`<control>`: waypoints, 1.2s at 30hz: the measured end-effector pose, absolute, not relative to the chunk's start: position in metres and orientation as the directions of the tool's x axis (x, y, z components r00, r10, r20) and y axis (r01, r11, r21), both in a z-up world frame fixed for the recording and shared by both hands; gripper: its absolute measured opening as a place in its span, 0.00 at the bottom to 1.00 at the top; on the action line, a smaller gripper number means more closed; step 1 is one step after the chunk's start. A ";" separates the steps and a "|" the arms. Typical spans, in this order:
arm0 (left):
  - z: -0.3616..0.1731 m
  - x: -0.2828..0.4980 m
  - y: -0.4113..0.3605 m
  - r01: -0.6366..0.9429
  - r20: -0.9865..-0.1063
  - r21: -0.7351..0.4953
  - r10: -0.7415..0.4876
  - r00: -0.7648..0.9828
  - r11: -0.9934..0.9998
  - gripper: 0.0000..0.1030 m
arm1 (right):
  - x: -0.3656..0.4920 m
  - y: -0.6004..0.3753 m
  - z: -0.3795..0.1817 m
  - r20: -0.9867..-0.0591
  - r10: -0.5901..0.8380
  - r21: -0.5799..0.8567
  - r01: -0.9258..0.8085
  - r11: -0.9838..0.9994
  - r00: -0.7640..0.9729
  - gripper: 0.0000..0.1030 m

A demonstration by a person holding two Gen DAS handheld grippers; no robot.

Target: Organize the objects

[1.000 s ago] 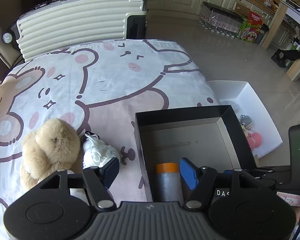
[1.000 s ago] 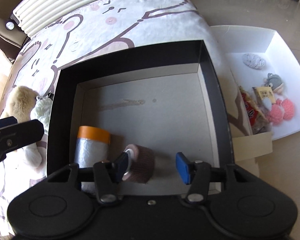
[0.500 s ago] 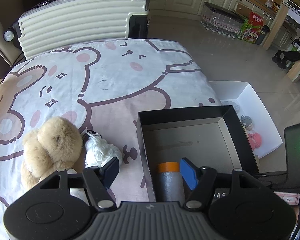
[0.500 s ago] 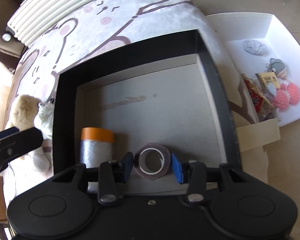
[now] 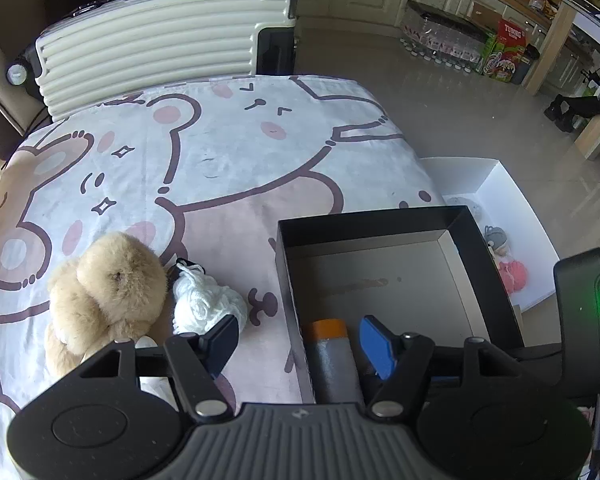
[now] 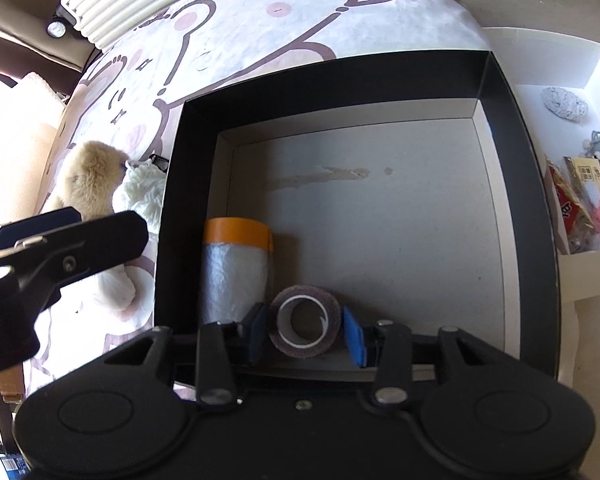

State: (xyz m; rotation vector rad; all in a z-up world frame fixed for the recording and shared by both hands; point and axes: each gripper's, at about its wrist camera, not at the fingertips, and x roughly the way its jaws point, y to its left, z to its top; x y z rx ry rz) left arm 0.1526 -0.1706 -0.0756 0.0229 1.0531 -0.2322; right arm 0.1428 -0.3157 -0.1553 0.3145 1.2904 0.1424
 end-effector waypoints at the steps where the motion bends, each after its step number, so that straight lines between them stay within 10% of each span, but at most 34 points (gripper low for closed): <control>1: -0.076 0.152 -0.171 0.204 -0.863 -0.090 -0.179 0.472 0.975 0.66 | 0.142 -0.316 -0.155 -0.922 0.274 0.305 0.075 0.950 0.275 0.46; 5: -0.076 0.151 -0.173 0.206 -0.864 -0.082 -0.173 0.472 0.975 0.66 | 0.138 -0.323 -0.144 -0.918 0.239 0.278 0.086 0.957 0.316 0.69; 11: -0.075 0.148 -0.174 0.205 -0.864 -0.067 -0.159 0.478 0.976 0.67 | 0.130 -0.324 -0.119 -0.920 0.124 0.159 0.065 0.985 0.372 0.79; 36: -0.063 0.130 -0.170 0.195 -0.845 0.059 -0.055 0.531 0.979 0.94 | 0.083 -0.354 -0.064 -0.833 -0.103 0.000 0.187 0.982 0.543 0.97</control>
